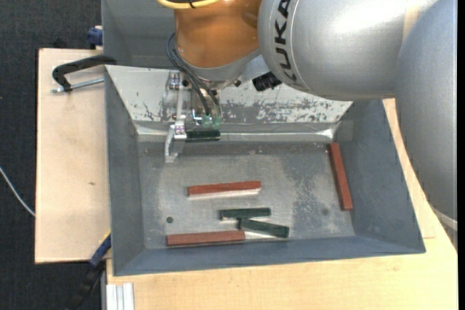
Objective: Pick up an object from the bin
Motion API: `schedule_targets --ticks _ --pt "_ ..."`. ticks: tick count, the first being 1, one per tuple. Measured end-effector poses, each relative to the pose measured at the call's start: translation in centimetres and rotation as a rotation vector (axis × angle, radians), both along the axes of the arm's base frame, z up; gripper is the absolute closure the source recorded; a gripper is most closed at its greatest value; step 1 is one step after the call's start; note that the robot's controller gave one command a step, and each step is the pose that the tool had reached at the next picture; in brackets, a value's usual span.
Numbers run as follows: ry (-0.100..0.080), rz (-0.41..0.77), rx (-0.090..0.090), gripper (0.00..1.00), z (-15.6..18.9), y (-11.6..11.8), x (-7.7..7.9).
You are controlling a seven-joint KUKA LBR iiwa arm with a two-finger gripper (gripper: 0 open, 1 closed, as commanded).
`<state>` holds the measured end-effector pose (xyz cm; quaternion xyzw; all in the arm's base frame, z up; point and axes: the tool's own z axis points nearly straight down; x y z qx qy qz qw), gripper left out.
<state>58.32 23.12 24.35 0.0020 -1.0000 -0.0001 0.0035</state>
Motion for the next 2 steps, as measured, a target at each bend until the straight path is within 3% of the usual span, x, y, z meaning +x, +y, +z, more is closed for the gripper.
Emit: schedule_targets --ticks 1,2 --pt "-0.009 -0.003 0.002 0.0 0.5 -0.1 0.2" --pt "-0.012 0.022 0.003 0.0 -5.2 -3.4 -3.2"
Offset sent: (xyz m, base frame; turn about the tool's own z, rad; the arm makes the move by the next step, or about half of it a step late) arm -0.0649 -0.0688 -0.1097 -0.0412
